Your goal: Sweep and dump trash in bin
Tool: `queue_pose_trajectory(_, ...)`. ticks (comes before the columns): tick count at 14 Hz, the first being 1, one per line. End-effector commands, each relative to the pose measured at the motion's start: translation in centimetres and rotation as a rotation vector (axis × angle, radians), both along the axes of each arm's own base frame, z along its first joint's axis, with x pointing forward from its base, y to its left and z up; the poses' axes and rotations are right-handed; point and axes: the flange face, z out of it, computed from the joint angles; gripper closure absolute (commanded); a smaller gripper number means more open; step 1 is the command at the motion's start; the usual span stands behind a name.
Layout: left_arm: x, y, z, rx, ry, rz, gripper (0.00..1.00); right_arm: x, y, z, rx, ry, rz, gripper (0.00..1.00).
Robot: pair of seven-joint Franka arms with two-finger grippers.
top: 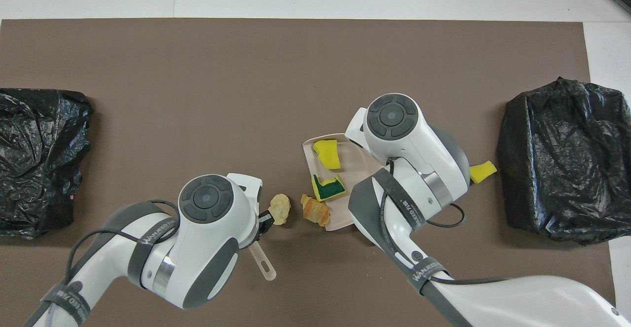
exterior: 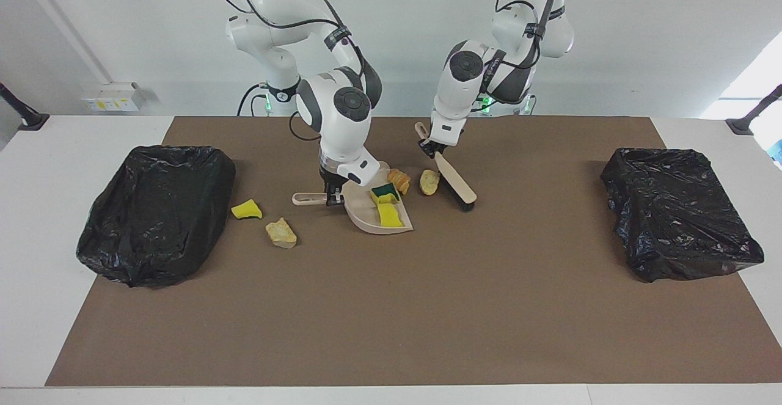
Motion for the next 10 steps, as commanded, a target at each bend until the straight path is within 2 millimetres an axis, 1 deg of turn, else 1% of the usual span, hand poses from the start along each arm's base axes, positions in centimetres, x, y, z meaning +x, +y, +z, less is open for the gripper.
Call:
queue_pose_trajectory(1, -1.0, -1.3, 0.6, -0.089, -0.025, -0.06, 1.0, -0.8, -0.2, 0.2, 0.012, -0.005, -0.012, 1.0)
queue_pose_trajectory(2, -1.2, -2.2, 0.9, -0.121, -0.037, -0.078, 1.0, -0.8, -0.2, 0.2, 0.013, -0.01, -0.025, 1.0)
queue_pose_trajectory(3, -1.4, -3.1, 0.7, -0.142, -0.038, -0.086, 1.0, -0.8, -0.1, 0.2, 0.013, -0.013, -0.031, 1.0)
queue_pose_trajectory(5, -1.8, -5.5, -0.6, -0.156, -0.054, -0.107, 1.0, -0.9, 0.6, -0.3, 0.018, -0.026, -0.057, 1.0)
queue_pose_trajectory(6, -1.6, -5.9, -0.8, -0.167, -0.072, -0.106, 1.0, -1.0, 1.1, -0.4, 0.022, -0.038, -0.075, 1.0)
queue_pose_trajectory(7, -1.4, -6.3, -0.6, -0.174, -0.08, -0.108, 1.0, -1.4, 2.1, -0.6, 0.031, -0.044, -0.098, 1.0)
queue_pose_trajectory(8, -1.2, -6.8, -0.3, -0.182, -0.09, -0.114, 1.0, -1.4, 2.3, -0.6, 0.056, -0.045, -0.134, 1.0)
queue_pose_trajectory(10, 0.0, -8.0, 0.3, -0.226, -0.155, -0.101, 1.0, -1.3, 2.8, -0.7, 0.139, -0.02, -0.192, 1.0)
